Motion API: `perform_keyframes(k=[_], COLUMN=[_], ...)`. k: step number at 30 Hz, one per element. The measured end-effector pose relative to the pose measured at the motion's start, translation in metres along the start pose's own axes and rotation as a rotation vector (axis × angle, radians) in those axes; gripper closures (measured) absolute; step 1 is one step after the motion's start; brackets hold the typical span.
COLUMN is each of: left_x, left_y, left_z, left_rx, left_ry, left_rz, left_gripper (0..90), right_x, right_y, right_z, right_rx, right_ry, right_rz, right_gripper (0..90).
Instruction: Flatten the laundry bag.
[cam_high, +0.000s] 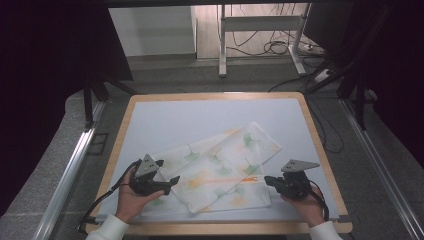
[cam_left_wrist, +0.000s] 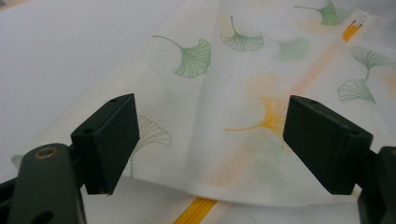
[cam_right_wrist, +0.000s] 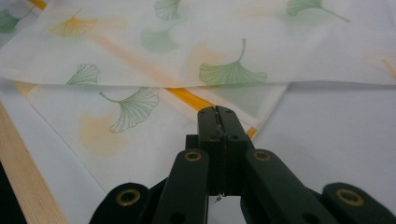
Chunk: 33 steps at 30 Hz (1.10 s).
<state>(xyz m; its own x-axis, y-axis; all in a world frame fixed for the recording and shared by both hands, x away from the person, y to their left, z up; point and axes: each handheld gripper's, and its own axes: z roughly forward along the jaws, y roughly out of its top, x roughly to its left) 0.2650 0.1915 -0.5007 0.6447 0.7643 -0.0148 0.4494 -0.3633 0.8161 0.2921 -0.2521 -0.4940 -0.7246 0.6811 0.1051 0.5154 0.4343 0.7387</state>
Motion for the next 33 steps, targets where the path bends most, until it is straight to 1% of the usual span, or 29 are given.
perform_keyframes(k=[2, 7, 10, 12, 15, 20, 24, 25, 26, 28, 32, 33], left_x=[-0.002, -0.007, -0.013, -0.017, -0.022, -0.028, -0.034, -0.035, -0.036, -0.039, -0.044, -0.045], left_y=[0.0, 0.002, 0.004, 0.005, 0.007, 0.009, 0.01, 0.011, 0.011, 0.011, 0.011, 0.012], left_z=[0.0, 0.0, 0.003, 0.005, 0.008, 0.012, 0.013, 0.014, 0.015, 0.017, 0.02, 0.021], left_rx=[-0.001, -0.014, -0.01, -0.007, 0.001, 0.002, -0.004, -0.009, -0.007, 0.005, 0.02, 0.017], left_ry=[0.0, -0.019, -0.032, -0.04, -0.05, -0.07, -0.065, -0.071, -0.079, -0.084, -0.099, -0.106], left_rz=[0.004, -0.001, 0.013, 0.022, 0.037, 0.045, 0.056, 0.055, 0.054, 0.07, 0.086, 0.082], left_gripper=[18.1, 18.2, 18.2, 18.2, 18.2, 18.3, 18.6, 18.8, 19.1, 19.1, 19.0, 19.1], right_x=[0.004, 0.011, 0.016, 0.018, 0.021, 0.023, 0.028, 0.03, 0.031, 0.035, 0.04, 0.04], right_y=[0.0, 0.0, 0.001, 0.001, 0.001, 0.0, 0.001, 0.002, 0.002, 0.003, 0.004, 0.003], right_z=[0.003, 0.01, 0.019, 0.02, 0.024, 0.03, 0.036, 0.037, 0.04, 0.044, 0.05, 0.051], right_rx=[0.01, 0.027, 0.047, 0.051, 0.068, 0.087, 0.095, 0.099, 0.103, 0.113, 0.126, 0.131], right_ry=[0.006, 0.018, 0.032, 0.037, 0.044, 0.053, 0.066, 0.069, 0.073, 0.08, 0.087, 0.086], right_rz=[-0.011, -0.033, -0.029, -0.031, -0.046, -0.053, -0.072, -0.077, -0.083, -0.094, -0.11, -0.112], right_gripper=[89.3, 89.3, 89.2, 89.2, 89.3, 89.3, 89.3, 89.3, 89.3, 89.2, 89.2, 89.2])
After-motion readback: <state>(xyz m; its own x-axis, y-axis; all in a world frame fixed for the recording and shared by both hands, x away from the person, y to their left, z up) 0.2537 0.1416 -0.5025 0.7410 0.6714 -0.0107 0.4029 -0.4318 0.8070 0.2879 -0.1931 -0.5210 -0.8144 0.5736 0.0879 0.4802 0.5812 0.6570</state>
